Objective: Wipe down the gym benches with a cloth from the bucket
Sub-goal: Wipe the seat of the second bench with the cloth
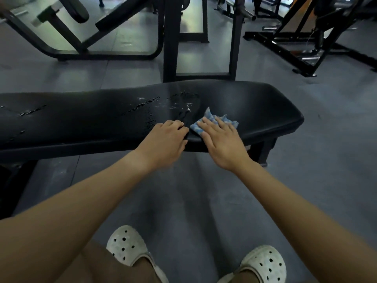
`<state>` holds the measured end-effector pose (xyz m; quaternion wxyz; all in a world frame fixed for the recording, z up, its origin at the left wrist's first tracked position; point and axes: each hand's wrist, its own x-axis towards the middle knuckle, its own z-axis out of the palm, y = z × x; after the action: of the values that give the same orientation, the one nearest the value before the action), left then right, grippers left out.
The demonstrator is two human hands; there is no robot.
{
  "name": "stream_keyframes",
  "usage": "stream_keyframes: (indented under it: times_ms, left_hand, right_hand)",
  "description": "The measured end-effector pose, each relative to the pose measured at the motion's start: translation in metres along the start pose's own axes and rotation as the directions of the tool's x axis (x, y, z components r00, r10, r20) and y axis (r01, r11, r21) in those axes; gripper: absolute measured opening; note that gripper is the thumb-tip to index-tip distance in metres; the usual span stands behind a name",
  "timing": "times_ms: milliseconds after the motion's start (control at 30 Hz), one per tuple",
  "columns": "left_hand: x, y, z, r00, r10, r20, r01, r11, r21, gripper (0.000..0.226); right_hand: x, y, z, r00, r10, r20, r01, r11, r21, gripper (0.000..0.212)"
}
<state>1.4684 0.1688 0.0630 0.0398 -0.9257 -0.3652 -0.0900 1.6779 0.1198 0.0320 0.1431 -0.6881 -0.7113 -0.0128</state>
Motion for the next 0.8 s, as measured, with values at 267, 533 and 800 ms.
stream_keyframes:
  times_ms: [267,533,800]
  left_hand:
    - [0.0,0.03,0.006,0.994,-0.096,0.043,0.095,0.994,0.045,0.039]
    - [-0.002,0.038,0.011,0.99,-0.135,0.032,0.133,0.99,0.053,0.041]
    - [0.001,0.037,0.008,0.987,-0.14,0.074,0.137,0.99,0.047,0.041]
  right_hand:
    - [-0.036,0.078,0.012,0.944,0.062,-0.325,-0.076,0.997,-0.03,0.047]
    - [-0.029,0.02,0.04,0.825,0.244,-0.51,-0.214,0.97,0.118,0.041]
    - [-0.027,0.03,0.038,0.914,-0.105,-0.393,0.038,0.984,-0.175,0.05]
